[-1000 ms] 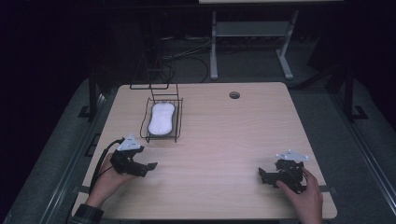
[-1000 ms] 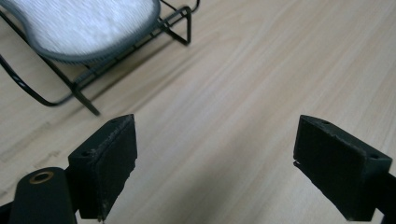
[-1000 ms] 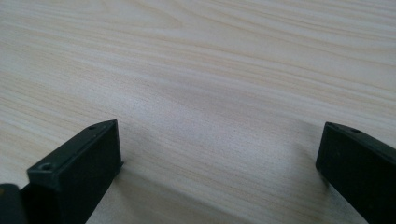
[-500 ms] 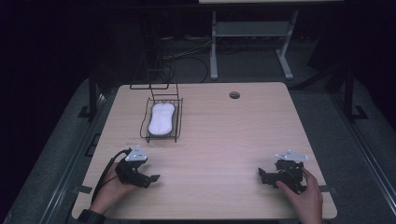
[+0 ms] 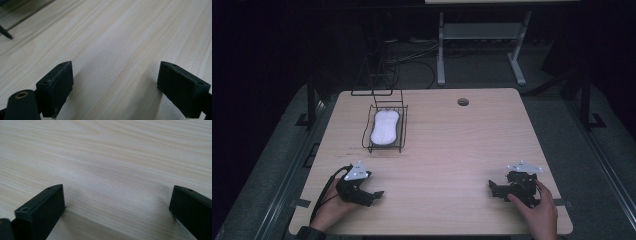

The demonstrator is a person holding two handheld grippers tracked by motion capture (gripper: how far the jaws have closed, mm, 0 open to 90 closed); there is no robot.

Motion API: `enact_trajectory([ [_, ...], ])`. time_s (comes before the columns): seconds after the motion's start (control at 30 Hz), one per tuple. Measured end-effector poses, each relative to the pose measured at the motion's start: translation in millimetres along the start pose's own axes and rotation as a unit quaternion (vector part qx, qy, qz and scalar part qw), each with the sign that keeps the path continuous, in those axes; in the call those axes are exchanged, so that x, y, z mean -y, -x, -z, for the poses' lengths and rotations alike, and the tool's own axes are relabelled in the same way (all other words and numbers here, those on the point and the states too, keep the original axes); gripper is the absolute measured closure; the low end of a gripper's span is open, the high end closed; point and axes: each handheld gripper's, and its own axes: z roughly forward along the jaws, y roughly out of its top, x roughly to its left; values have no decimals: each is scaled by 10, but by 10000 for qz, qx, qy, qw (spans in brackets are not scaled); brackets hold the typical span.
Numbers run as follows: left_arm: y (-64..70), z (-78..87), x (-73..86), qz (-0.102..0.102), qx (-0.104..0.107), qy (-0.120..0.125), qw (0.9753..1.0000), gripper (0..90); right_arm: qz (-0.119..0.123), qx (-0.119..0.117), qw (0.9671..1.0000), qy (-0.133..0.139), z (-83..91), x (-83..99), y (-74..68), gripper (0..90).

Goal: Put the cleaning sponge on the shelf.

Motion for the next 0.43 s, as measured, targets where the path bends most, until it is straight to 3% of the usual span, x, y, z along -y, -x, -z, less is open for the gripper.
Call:
enact_trajectory([
  [0.07, 0, 3, 27, 15, 12, 105, 9999, 128, 0, 0, 10000, 0, 0, 0, 0, 0],
  [0.43, -3, 6, 27, -6, 13, 89, 10000, 128, 0, 1, 10000, 0, 0, 0, 0, 0],
])
